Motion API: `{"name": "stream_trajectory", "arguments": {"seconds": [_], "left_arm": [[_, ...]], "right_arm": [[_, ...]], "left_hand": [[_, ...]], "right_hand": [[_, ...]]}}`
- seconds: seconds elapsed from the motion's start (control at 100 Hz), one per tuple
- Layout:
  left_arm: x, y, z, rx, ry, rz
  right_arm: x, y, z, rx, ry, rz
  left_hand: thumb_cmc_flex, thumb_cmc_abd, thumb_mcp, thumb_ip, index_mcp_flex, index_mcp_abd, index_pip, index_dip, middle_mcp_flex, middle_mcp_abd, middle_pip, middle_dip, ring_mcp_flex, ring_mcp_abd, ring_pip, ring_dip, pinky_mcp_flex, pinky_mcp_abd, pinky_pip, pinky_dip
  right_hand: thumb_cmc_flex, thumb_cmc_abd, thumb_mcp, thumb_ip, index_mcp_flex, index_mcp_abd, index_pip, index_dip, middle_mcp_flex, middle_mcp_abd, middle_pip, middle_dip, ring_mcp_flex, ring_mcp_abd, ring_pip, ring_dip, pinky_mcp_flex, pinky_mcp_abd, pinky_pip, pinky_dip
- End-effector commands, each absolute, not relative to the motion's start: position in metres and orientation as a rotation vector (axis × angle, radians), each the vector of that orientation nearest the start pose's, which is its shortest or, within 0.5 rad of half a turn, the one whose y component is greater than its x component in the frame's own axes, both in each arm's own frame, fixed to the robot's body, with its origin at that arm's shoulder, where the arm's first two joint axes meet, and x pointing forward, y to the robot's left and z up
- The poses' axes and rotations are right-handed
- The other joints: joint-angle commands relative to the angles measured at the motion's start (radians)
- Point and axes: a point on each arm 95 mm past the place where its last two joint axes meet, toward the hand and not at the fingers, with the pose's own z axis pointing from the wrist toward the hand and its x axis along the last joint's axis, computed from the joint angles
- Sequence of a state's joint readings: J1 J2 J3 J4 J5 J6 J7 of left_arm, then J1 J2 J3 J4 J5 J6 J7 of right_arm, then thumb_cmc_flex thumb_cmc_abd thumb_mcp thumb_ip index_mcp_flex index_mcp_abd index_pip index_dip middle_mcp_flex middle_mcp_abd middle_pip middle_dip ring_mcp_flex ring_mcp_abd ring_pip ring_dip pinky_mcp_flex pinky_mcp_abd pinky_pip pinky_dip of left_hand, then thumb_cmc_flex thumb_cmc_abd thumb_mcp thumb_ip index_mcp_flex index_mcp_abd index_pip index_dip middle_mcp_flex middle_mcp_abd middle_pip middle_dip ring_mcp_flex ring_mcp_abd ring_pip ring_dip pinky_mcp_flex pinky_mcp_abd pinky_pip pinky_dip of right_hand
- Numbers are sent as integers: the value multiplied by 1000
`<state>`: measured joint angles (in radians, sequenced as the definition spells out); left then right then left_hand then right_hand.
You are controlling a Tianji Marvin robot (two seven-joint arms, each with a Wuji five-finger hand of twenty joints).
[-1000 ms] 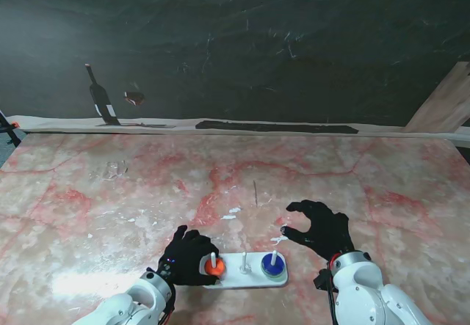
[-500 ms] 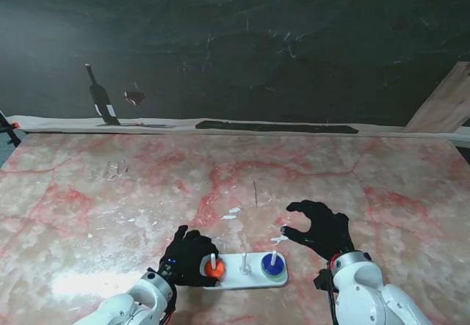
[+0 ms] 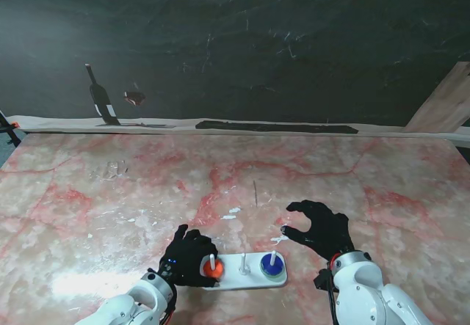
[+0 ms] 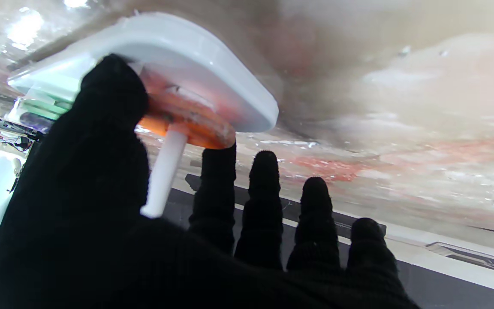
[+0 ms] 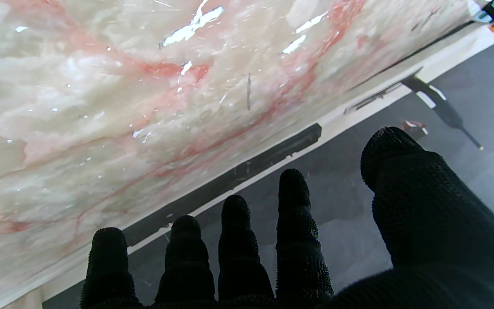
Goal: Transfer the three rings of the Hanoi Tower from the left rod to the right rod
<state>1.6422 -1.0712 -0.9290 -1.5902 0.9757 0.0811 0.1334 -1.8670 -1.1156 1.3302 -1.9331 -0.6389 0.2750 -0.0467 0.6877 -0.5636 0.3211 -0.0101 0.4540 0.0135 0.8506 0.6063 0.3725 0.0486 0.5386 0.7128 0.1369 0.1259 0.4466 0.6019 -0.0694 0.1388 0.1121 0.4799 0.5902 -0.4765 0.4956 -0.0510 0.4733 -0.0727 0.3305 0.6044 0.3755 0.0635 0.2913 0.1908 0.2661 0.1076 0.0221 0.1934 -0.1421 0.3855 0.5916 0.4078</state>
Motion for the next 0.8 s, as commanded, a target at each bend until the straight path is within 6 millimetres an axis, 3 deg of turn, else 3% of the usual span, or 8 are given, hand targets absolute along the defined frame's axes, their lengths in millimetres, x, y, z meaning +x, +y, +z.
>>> {"name": "stream_trajectory", "arguments": {"seconds": [0.0, 0.79], "left_arm": [[321, -77, -395, -1239, 1693, -1532], [321, -78, -364, -1140, 1690, -1560]], "right_arm": [[327, -4, -305, 1733, 1093, 1558], [326, -5, -305, 1756, 1082, 1566]], "left_hand": [[97, 42, 85, 10, 100, -88, 179, 46, 29, -31, 17, 9, 23, -11, 21, 9, -4, -14, 3, 18], [93, 35, 84, 15, 98, -86, 182, 32, 38, -24, 9, 4, 31, -4, 15, 4, -5, -7, 7, 28]], "right_hand": [[20, 10, -18, 14, -12, -6, -9, 4, -17, -2, -2, 3, 0, 8, -7, 17, -15, -15, 22, 6], [19, 10, -18, 14, -13, 0, -11, 3, -22, 5, -2, 2, -2, 10, -7, 17, -16, -12, 17, 14]]}}
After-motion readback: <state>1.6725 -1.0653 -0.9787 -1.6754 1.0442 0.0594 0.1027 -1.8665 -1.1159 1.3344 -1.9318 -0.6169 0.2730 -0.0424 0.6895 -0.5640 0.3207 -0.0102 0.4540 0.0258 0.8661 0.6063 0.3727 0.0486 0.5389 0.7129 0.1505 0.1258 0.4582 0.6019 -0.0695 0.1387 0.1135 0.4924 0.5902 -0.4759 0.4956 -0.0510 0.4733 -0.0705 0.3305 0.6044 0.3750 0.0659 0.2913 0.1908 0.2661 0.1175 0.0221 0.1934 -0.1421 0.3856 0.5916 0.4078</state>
